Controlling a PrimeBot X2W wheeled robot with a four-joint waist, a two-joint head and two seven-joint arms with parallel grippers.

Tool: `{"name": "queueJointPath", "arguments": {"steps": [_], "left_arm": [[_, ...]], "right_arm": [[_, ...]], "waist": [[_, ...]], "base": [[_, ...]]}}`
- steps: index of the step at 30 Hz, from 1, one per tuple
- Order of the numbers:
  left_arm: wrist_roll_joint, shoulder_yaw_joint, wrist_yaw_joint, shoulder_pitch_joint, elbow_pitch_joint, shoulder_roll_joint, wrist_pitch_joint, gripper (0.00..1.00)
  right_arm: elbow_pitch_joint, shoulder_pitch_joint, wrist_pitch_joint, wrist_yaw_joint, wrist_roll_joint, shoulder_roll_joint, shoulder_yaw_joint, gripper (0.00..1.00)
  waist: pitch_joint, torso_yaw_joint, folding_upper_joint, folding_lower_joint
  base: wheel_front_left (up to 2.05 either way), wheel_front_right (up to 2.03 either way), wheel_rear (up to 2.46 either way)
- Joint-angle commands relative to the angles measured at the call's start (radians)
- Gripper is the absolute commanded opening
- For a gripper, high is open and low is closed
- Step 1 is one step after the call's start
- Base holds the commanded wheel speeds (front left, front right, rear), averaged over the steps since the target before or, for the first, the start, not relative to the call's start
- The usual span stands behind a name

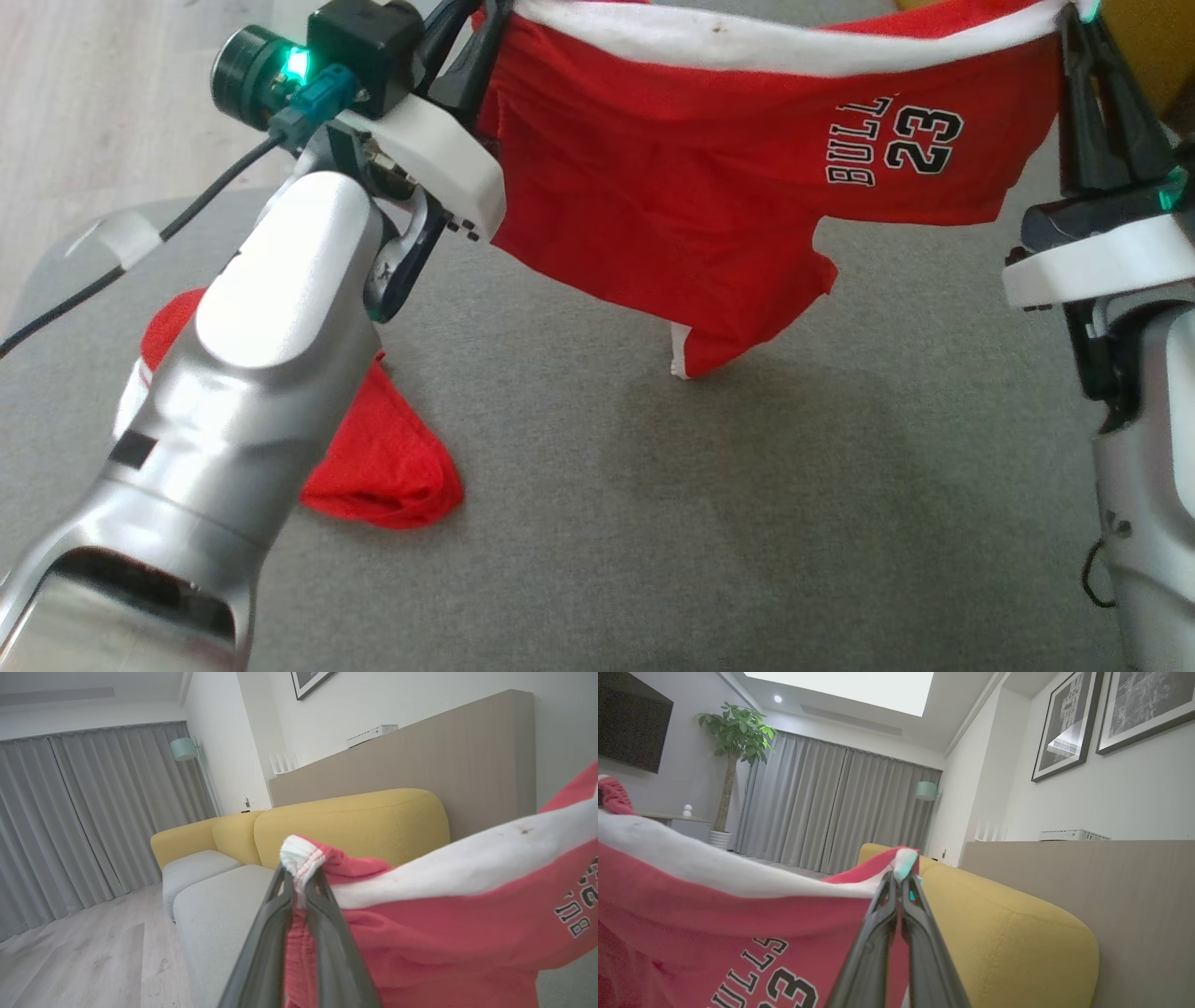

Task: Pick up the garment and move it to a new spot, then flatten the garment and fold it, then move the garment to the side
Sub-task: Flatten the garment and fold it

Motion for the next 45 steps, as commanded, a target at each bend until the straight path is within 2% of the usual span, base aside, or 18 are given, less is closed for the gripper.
{"name": "queueJointPath", "arguments": {"steps": [1,11,16,19,23,27,31,35,40,45], "left_arm": [[-0.008,0.039,-0.003,-0.070,-0.024,0.028,0.002,0.00],[-0.027,0.009,-0.002,-0.020,-0.064,0.033,0.063,0.00],[-0.036,0.028,0.032,-0.021,-0.101,0.061,0.103,0.00],[-0.024,0.030,0.029,-0.047,-0.094,0.092,0.111,0.00],[-0.023,0.050,0.019,-0.117,-0.035,0.115,0.099,0.00],[0.028,0.046,0.015,-0.246,0.051,0.141,0.068,0.00],[0.028,0.085,0.033,-0.398,0.141,0.119,0.015,0.00],[0.034,0.114,0.062,-0.515,0.218,0.093,-0.085,0.00],[0.028,0.109,0.037,-0.544,0.307,0.047,-0.178,0.00],[0.022,0.080,0.008,-0.445,0.390,-0.002,-0.216,0.00]], "right_arm": [[-0.032,-0.036,0.011,0.007,-0.008,-0.011,0.014,0.00],[-0.022,0.026,0.095,0.007,-0.003,-0.027,-0.010,0.00],[-0.037,0.000,0.126,0.007,0.011,-0.045,-0.008,0.00],[-0.006,-0.062,0.132,0.007,0.007,-0.067,0.044,0.00],[0.114,-0.213,0.099,0.007,0.018,-0.074,0.106,0.00],[0.281,-0.417,0.052,0.007,0.042,-0.031,0.152,0.00],[0.447,-0.615,-0.045,0.007,0.027,0.019,0.128,0.00],[0.587,-0.751,-0.146,0.007,-0.032,0.059,0.059,0.00],[0.707,-0.778,-0.194,0.007,-0.105,0.081,0.024,0.00],[0.848,-0.701,-0.201,0.007,-0.129,0.059,0.050,0.00]], "waist": [[-0.005,0.010,0.0000,0.0000],[-0.001,0.058,0.0000,0.0000],[0.069,0.068,0.0000,0.0000],[0.128,0.050,0.0000,0.0000],[0.221,0.006,0.0000,0.0000],[0.292,-0.047,0.0000,0.0000],[0.333,-0.081,0.0000,0.0000],[0.348,-0.098,0.0000,0.0000],[0.362,-0.105,0.0000,0.0000],[0.364,-0.092,0.0000,0.0000]], "base": [[0.00,0.00,0.00],[0.00,0.00,0.00],[0.00,0.00,0.00],[0.00,0.00,0.00],[0.00,0.00,0.00],[0.00,0.00,0.00],[0.00,0.00,0.00],[0.00,0.00,0.00],[0.00,0.00,0.00],[0.00,0.00,0.00]]}}
